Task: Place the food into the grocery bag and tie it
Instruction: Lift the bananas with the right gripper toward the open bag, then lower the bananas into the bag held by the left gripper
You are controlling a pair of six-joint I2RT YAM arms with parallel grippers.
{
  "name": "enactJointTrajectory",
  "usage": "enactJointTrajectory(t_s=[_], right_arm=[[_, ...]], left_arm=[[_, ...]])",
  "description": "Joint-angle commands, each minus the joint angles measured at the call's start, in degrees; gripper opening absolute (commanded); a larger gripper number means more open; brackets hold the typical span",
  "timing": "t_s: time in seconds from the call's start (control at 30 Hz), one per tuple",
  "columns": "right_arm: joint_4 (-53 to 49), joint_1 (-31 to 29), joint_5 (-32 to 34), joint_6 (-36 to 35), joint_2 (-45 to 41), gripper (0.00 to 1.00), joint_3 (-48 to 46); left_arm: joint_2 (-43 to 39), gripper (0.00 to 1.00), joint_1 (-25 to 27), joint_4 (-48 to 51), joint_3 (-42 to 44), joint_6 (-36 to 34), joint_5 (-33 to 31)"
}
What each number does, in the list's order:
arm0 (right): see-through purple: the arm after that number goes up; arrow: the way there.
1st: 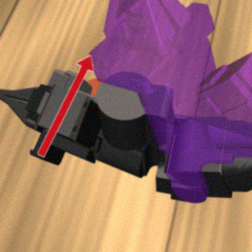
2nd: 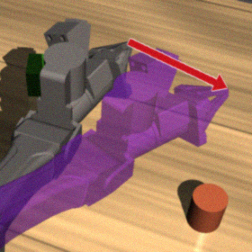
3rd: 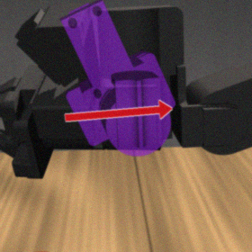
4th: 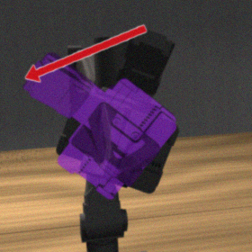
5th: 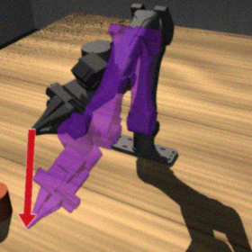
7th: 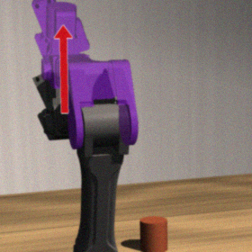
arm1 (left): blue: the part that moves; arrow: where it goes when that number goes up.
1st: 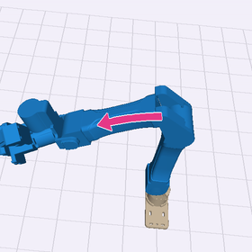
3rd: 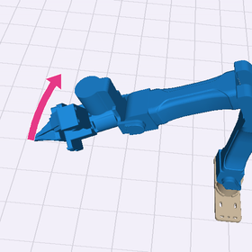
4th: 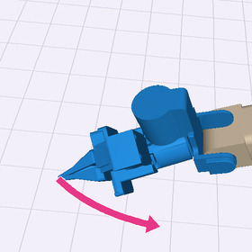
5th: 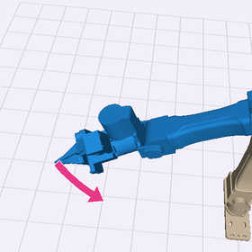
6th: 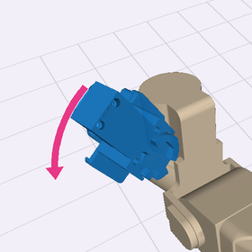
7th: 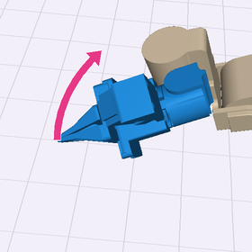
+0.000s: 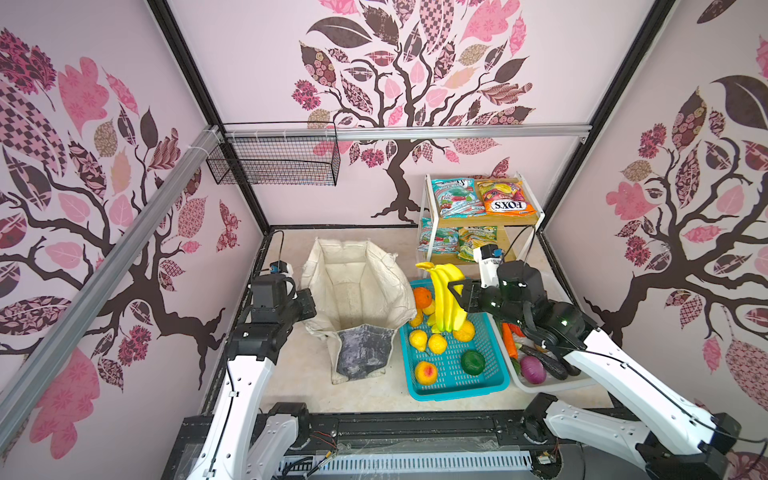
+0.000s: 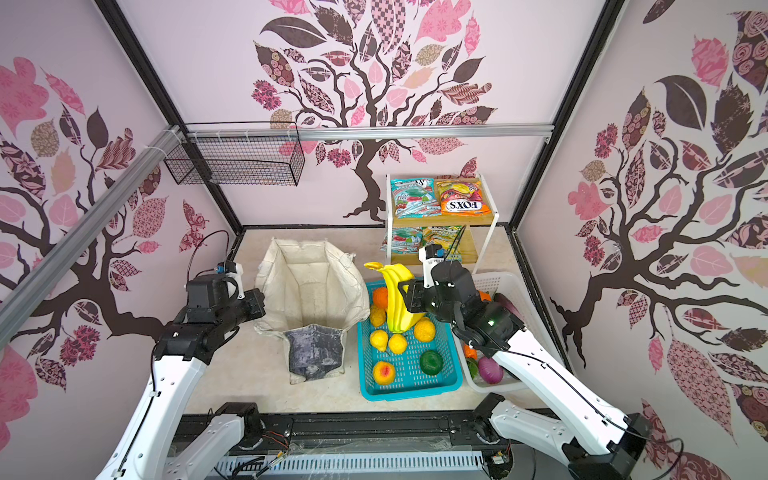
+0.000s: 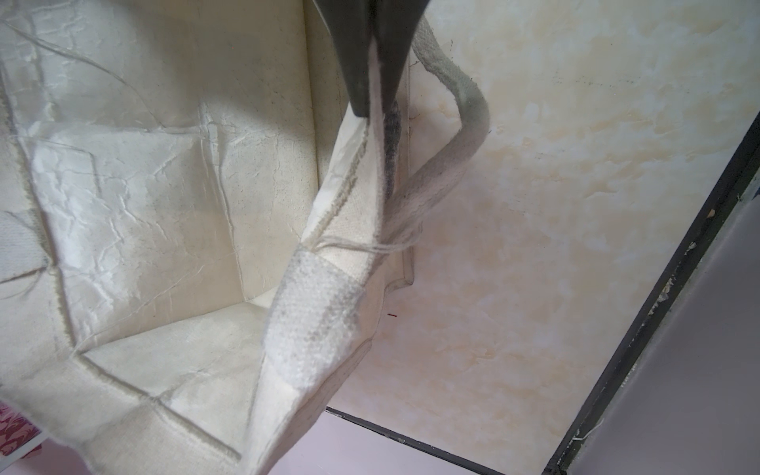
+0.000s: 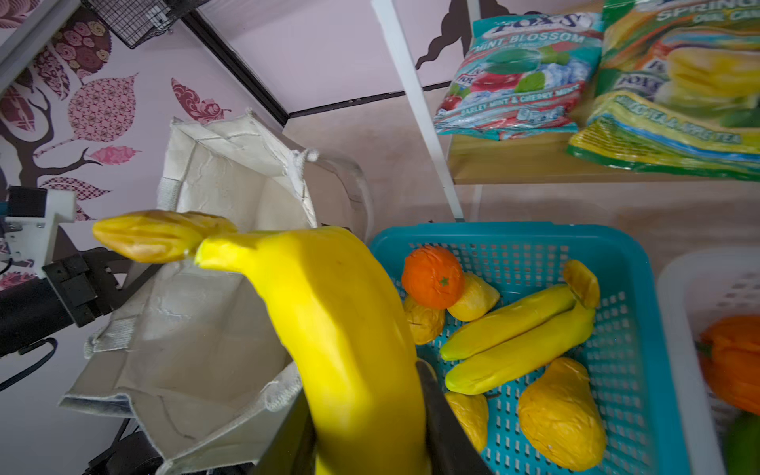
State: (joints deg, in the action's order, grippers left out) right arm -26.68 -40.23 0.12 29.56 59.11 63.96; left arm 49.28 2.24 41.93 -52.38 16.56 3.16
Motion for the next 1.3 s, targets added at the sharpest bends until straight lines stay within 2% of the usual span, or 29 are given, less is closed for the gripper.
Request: enactJointTrajectory(t_s=[0.0, 0.07, 0.27, 0.53, 0.7, 0.93, 1.03, 1.1, 1.27], right_arm=[[2.73, -3.10, -1.96, -0.94, 5.27, 0.30, 7.03], [1.85, -4.18, -2.93, -0.95, 9.43, 0.29, 11.28], [9.24, -5.34, -8.82, 2.21, 19.08, 0.29, 15.83], [11.91, -8.28, -7.84, 4.95, 31.35, 0.30, 21.39], [11.26, -9.71, -3.69, 7.50, 36.28, 0.30, 22.99], [10.42, -12.99, -4.00, 9.48, 44.22, 0.31, 27.24], [12.28, -14.64, -7.93, 10.17, 47.00, 0.31, 27.96], [13.25, -15.46, -7.87, 10.83, 48.34, 0.31, 27.61], [11.90, -15.67, -8.10, 11.31, 52.99, 0.31, 29.10]], left_arm=[[-0.07, 0.00, -0.11, -0.54, 1.58, -0.65, 1.43], [-0.07, 0.00, -0.09, -0.54, 1.47, -0.73, 1.50], [0.13, 0.00, -0.07, -0.27, 1.44, -1.35, 1.31], [0.51, 0.00, -0.04, -0.60, 1.38, -1.43, 2.39], [0.45, 0.00, -0.05, -0.82, 1.49, -1.31, 3.20], [0.20, 0.00, -0.04, -1.63, 1.61, -1.26, 6.39], [-0.05, 0.00, -0.05, -1.93, 1.73, -1.18, 6.64], [0.20, 0.00, -0.07, -2.05, 1.78, -1.09, 7.31], [1.34, 0.00, -0.04, -1.74, 1.45, -1.29, 8.48]])
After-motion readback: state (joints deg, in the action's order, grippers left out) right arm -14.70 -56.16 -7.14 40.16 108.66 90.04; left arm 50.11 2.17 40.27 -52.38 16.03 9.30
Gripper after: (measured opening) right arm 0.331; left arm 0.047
